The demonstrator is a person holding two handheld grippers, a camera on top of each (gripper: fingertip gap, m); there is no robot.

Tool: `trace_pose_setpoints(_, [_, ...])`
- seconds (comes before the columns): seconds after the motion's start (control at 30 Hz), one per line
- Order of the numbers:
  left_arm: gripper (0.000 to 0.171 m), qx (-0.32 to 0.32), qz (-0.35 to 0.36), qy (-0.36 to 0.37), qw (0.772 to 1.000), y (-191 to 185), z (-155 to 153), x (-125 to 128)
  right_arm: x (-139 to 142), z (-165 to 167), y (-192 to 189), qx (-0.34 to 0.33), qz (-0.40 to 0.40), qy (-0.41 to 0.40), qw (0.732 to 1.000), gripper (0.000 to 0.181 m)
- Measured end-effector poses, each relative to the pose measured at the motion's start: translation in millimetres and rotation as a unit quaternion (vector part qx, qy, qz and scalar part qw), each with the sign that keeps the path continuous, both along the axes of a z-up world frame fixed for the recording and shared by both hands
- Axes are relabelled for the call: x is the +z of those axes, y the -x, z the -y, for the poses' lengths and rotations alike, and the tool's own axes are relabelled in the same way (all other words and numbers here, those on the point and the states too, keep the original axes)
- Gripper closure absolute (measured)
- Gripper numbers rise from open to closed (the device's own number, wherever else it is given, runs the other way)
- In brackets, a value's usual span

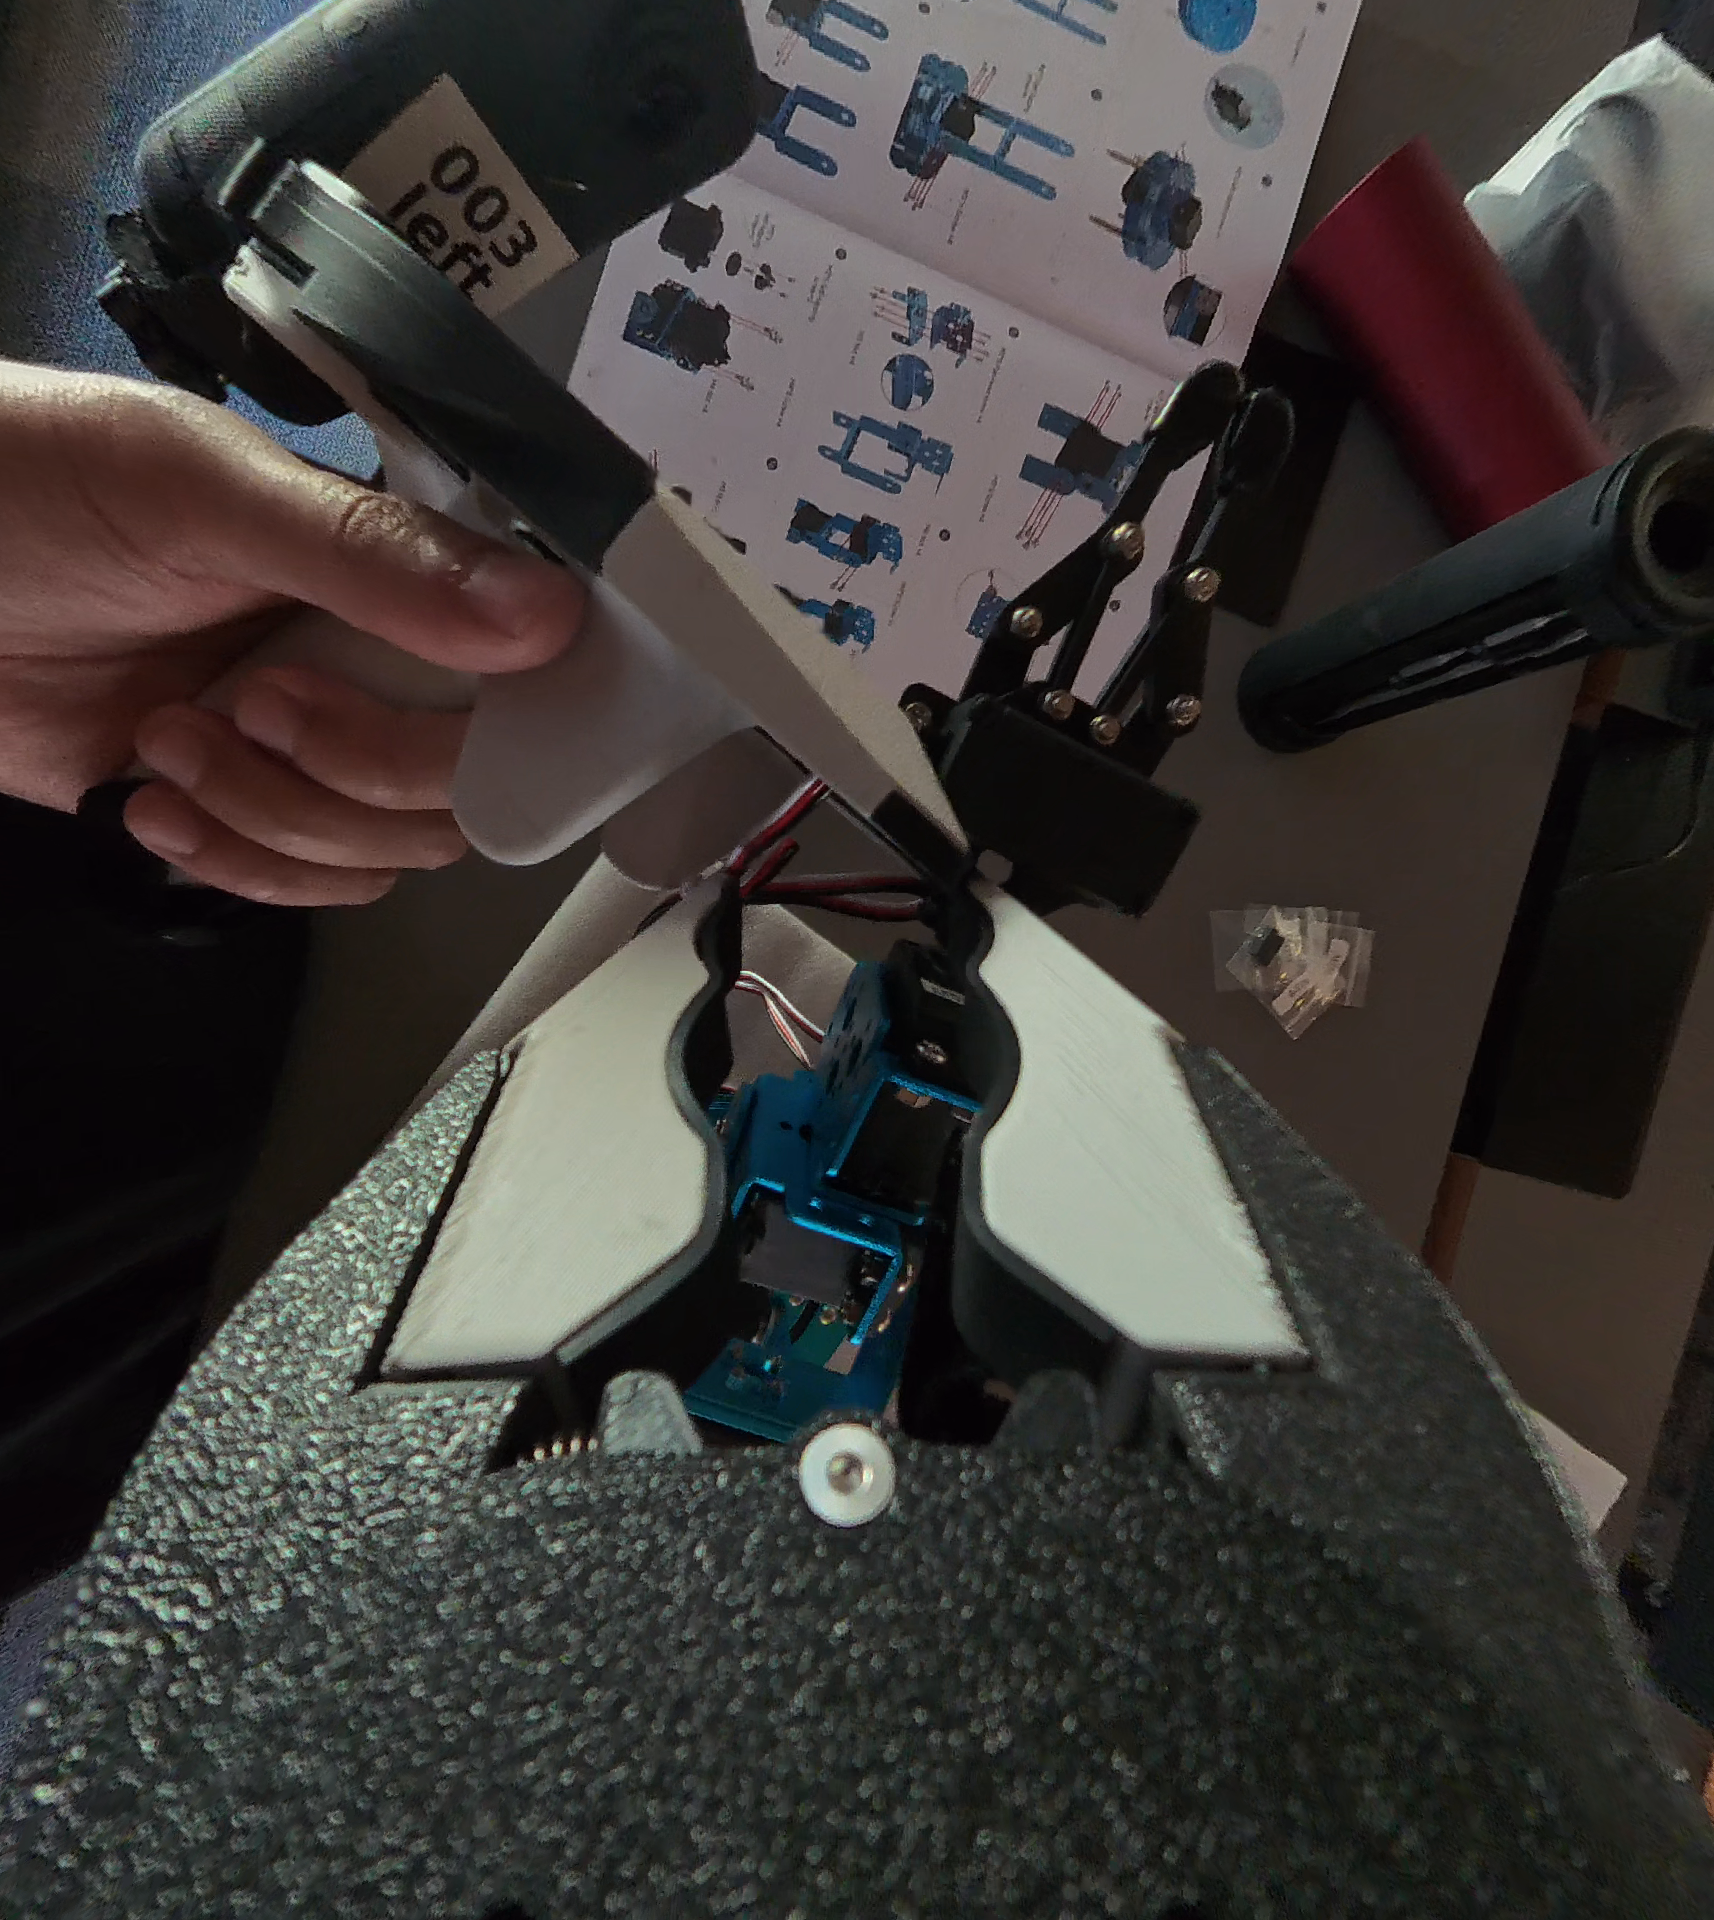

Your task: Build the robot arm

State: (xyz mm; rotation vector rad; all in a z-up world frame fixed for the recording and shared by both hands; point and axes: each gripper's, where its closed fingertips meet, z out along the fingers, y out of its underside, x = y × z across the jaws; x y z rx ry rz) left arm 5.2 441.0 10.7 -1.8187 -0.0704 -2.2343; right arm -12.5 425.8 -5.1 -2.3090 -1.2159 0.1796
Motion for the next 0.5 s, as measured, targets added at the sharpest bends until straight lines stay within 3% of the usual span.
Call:
trace_pose_setpoints(0.23, [0.119,0.000,0.002,0.002,1.000,0.1,-0.4,-0.4,-3.3,-1.3,-3.9,-0.014,0.000,0.001,1.000,0.136])
trace_pose_setpoints(0.4, [0.120,-0.001,0.002,0.002,1.000,-0.1,-0.3,-0.5,29.6,-11.4,-27.8,-0.078,-0.051,-0.057,0.994,0.144])
trace_pose_setpoints(0.5, [0.119,-0.001,0.001,0.001,1.000,-0.9,-0.4,-0.1,19.2,-14.4,-34.3,-0.114,-0.089,-0.007,0.989,0.134])
